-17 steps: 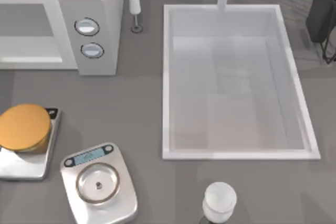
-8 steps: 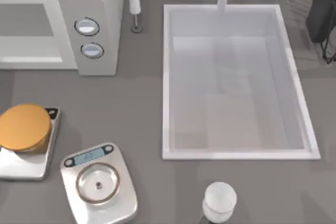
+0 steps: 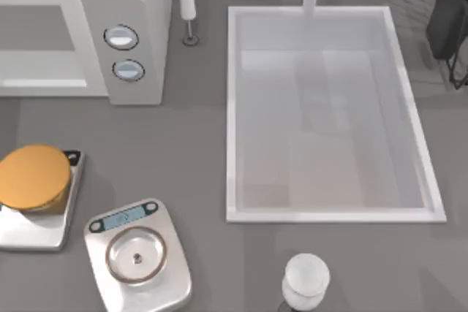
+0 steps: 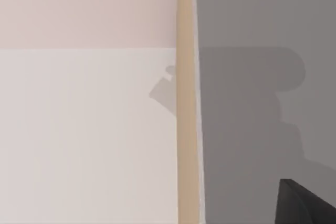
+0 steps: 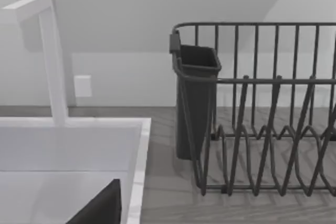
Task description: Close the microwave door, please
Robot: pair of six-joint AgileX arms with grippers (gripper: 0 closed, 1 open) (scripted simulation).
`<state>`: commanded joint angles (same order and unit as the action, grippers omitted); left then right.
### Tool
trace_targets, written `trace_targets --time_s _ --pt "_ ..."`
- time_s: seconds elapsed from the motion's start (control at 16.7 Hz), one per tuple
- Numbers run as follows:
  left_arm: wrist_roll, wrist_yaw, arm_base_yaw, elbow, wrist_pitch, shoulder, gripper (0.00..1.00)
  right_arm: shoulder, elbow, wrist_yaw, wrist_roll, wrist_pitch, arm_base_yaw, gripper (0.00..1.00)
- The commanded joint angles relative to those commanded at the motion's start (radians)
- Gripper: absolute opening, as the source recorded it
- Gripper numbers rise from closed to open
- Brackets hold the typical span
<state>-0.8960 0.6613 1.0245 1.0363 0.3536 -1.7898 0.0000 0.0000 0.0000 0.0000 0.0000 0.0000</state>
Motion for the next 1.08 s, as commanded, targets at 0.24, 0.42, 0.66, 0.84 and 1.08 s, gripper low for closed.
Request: trace_targets --time_s 0.24,0.42,0.66,0.84,1.08 --pt "0.0 0.0 0.001 -0.018 -0.021 -0.009 0.0 0.0 0.0 0.0 0.0 0.0 0.0 1.0" --pt "0.012 -0.005 -0.015 -0.033 -0.027 0.011 0.0 0.0 0.0 0.0 0.0 0.0 0.0 1.0" --pt "0.102 -0.049 -0.099 -0.189 -0.097 0.147 0.0 0.0 0.0 0.0 0.0 0.0 0.0 1.0" --pt "0.179 -0.085 -0.17 -0.33 -0.158 0.265 0.0 0.0 0.0 0.0 0.0 0.0 0.0 1.0" --pt "0.213 -0.101 -0.202 -0.377 -0.185 0.31 0.0 0.0 0.0 0.0 0.0 0.0 0.0 1.0"
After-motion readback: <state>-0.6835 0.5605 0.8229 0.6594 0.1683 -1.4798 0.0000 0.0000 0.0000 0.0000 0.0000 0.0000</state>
